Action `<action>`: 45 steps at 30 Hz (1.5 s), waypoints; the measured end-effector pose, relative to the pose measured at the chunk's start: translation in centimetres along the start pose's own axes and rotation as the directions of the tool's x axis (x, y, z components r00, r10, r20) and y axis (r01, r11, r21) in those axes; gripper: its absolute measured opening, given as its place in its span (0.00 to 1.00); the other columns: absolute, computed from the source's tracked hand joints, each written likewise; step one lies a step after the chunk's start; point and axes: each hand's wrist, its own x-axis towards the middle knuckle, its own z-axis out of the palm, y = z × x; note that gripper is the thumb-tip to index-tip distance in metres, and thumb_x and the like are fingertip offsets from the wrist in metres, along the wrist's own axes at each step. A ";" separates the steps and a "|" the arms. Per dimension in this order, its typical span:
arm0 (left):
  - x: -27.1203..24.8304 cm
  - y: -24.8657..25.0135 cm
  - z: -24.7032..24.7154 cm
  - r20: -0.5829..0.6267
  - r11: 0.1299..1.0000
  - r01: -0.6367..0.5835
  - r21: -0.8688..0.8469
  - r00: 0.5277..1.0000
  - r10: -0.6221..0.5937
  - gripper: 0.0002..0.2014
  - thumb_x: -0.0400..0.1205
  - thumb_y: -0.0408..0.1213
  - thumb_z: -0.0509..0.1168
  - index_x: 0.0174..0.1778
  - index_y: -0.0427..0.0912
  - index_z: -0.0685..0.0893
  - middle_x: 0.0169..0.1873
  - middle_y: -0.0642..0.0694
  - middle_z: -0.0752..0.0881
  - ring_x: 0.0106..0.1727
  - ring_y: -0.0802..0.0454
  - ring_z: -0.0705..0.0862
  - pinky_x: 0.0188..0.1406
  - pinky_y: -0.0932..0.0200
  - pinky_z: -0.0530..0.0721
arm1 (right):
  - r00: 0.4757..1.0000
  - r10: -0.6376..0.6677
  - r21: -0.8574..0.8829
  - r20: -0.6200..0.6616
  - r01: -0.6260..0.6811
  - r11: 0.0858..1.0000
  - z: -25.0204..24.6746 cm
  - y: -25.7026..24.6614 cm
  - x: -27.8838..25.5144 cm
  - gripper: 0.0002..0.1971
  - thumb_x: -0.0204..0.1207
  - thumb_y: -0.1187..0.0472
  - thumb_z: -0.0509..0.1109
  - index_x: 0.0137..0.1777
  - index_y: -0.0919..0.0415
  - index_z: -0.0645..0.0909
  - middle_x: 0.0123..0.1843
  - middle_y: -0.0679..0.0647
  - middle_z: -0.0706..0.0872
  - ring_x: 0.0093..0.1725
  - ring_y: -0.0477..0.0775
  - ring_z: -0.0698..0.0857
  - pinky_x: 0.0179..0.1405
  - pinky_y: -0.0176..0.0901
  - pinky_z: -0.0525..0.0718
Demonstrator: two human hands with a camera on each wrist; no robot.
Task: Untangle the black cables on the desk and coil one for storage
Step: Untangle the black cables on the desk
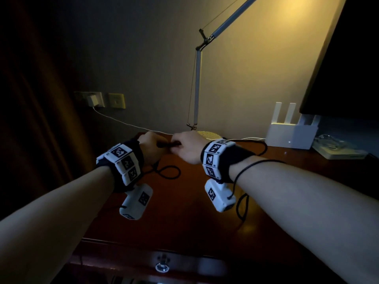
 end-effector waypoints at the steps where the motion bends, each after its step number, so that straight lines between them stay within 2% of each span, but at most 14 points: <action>1: -0.1 -0.1 -0.2 -0.003 1.000 -0.016 -0.019 1.000 0.015 0.09 0.79 0.48 0.69 0.32 0.60 0.84 0.33 0.49 0.86 0.36 0.51 0.84 0.36 0.53 0.82 | 1.000 -0.005 0.022 0.001 0.005 1.000 0.1 0.3 -0.1 0.10 0.83 0.54 0.63 0.56 0.55 0.82 0.49 0.55 0.84 0.47 0.56 0.83 0.42 0.45 0.79; 9: -0.9 -0.5 -0.6 0.179 0.997 0.071 -0.040 0.982 -0.063 0.11 0.79 0.54 0.67 0.45 0.52 0.87 0.41 0.50 0.89 0.41 0.54 0.87 0.35 0.60 0.85 | 0.959 0.259 0.100 -0.118 -0.248 0.964 -2.2 4.7 -1.3 0.33 0.70 0.27 0.65 0.21 0.56 0.68 0.18 0.48 0.66 0.19 0.48 0.66 0.22 0.38 0.64; 14: -1.0 -1.7 -0.7 0.088 0.994 0.050 -0.101 0.995 -0.041 0.12 0.79 0.50 0.68 0.50 0.47 0.87 0.39 0.47 0.91 0.41 0.52 0.90 0.48 0.50 0.89 | 0.829 0.486 0.070 -0.277 -0.487 0.871 -3.6 7.0 -2.0 0.33 0.68 0.26 0.66 0.25 0.58 0.70 0.23 0.51 0.75 0.21 0.51 0.73 0.21 0.37 0.67; 17: -0.8 -2.1 -0.8 0.069 0.990 0.049 -0.136 0.997 -0.040 0.12 0.80 0.52 0.67 0.46 0.47 0.87 0.37 0.46 0.91 0.38 0.53 0.90 0.47 0.53 0.89 | 0.771 0.585 0.073 -0.251 -0.588 0.806 -3.6 8.1 -1.9 0.33 0.67 0.27 0.68 0.35 0.62 0.80 0.34 0.56 0.85 0.34 0.56 0.83 0.40 0.45 0.85; 19: -0.8 -2.0 -0.7 0.048 0.986 0.038 -0.163 0.998 -0.031 0.12 0.80 0.52 0.66 0.43 0.47 0.87 0.34 0.47 0.90 0.36 0.53 0.90 0.44 0.53 0.88 | 0.757 0.603 0.015 -0.254 -0.620 0.784 -3.5 7.7 -2.1 0.32 0.68 0.27 0.66 0.39 0.61 0.79 0.37 0.56 0.84 0.41 0.59 0.82 0.57 0.54 0.82; 20: -0.7 -1.8 -0.6 0.042 0.985 0.033 -0.171 0.999 -0.026 0.12 0.80 0.52 0.66 0.43 0.48 0.87 0.33 0.48 0.89 0.34 0.53 0.89 0.42 0.54 0.88 | 0.771 0.588 -0.022 -0.244 -0.610 0.792 -3.5 7.3 -2.2 0.31 0.71 0.29 0.65 0.37 0.61 0.79 0.36 0.55 0.82 0.40 0.58 0.80 0.57 0.53 0.80; 23: -0.5 -0.9 -0.1 0.054 0.981 0.035 -0.191 0.998 -0.025 0.11 0.80 0.54 0.66 0.42 0.52 0.87 0.33 0.49 0.88 0.33 0.52 0.89 0.43 0.51 0.89 | 0.875 0.469 0.056 -0.122 -0.465 0.883 -3.1 5.0 -2.2 0.17 0.80 0.48 0.66 0.45 0.63 0.82 0.35 0.53 0.81 0.32 0.51 0.78 0.30 0.37 0.79; 24: -0.4 -0.6 -0.1 0.057 0.980 0.038 -0.197 0.998 -0.027 0.10 0.80 0.54 0.66 0.41 0.53 0.87 0.34 0.48 0.88 0.33 0.52 0.89 0.43 0.50 0.89 | 0.913 0.399 0.123 -0.085 -0.387 0.914 -2.9 3.9 -2.1 0.11 0.79 0.52 0.68 0.51 0.59 0.82 0.39 0.53 0.85 0.35 0.51 0.82 0.34 0.36 0.83; 26: -0.2 -0.2 0.0 0.044 0.979 0.034 -0.203 0.999 -0.025 0.10 0.79 0.55 0.66 0.38 0.56 0.87 0.35 0.47 0.89 0.33 0.51 0.87 0.43 0.48 0.88 | 0.965 0.261 0.192 -0.030 -0.250 0.949 -2.2 2.4 -1.2 0.22 0.73 0.53 0.72 0.68 0.48 0.78 0.57 0.51 0.88 0.52 0.55 0.85 0.61 0.51 0.82; 29: -0.2 -0.3 0.0 -0.001 0.982 0.018 -0.190 1.000 -0.018 0.10 0.79 0.56 0.67 0.36 0.59 0.86 0.33 0.53 0.88 0.34 0.52 0.86 0.44 0.48 0.87 | 0.987 0.159 0.248 0.014 -0.158 0.956 -1.5 1.9 0.1 0.21 0.70 0.46 0.70 0.65 0.37 0.78 0.65 0.45 0.84 0.64 0.54 0.80 0.72 0.64 0.69; 32: -0.5 -0.6 -0.3 -0.024 0.977 -0.006 -0.212 1.000 0.001 0.08 0.80 0.54 0.66 0.36 0.60 0.85 0.33 0.53 0.88 0.33 0.54 0.85 0.39 0.52 0.84 | 0.991 0.132 0.229 -0.026 -0.123 0.966 -1.4 2.3 0.2 0.13 0.72 0.34 0.59 0.46 0.36 0.81 0.51 0.46 0.87 0.56 0.54 0.83 0.68 0.65 0.71; 38: -1.1 -1.5 -1.0 -0.051 0.973 0.097 -0.210 0.993 -0.109 0.13 0.81 0.55 0.63 0.39 0.55 0.87 0.33 0.49 0.84 0.32 0.53 0.81 0.29 0.59 0.77 | 0.908 0.373 0.183 -0.191 -0.340 0.922 -1.9 5.7 -1.5 0.16 0.82 0.52 0.65 0.49 0.63 0.89 0.42 0.58 0.89 0.42 0.60 0.87 0.40 0.46 0.84; 42: -1.2 -1.4 -1.3 -0.067 0.941 0.137 -0.309 0.984 -0.165 0.15 0.83 0.52 0.62 0.42 0.48 0.89 0.30 0.51 0.81 0.33 0.55 0.79 0.32 0.59 0.78 | 0.802 0.559 0.131 -0.209 -0.544 0.829 -1.9 7.3 -1.6 0.14 0.78 0.55 0.67 0.36 0.64 0.83 0.32 0.56 0.84 0.32 0.55 0.83 0.31 0.40 0.82; 45: -1.1 -1.2 -0.9 -0.054 0.948 0.146 -0.282 0.984 -0.168 0.16 0.82 0.55 0.62 0.39 0.50 0.88 0.35 0.47 0.84 0.36 0.51 0.82 0.38 0.54 0.80 | 0.804 0.577 0.087 -0.141 -0.571 0.816 -1.9 7.4 -1.3 0.12 0.78 0.57 0.66 0.34 0.61 0.77 0.32 0.53 0.78 0.29 0.51 0.77 0.24 0.36 0.72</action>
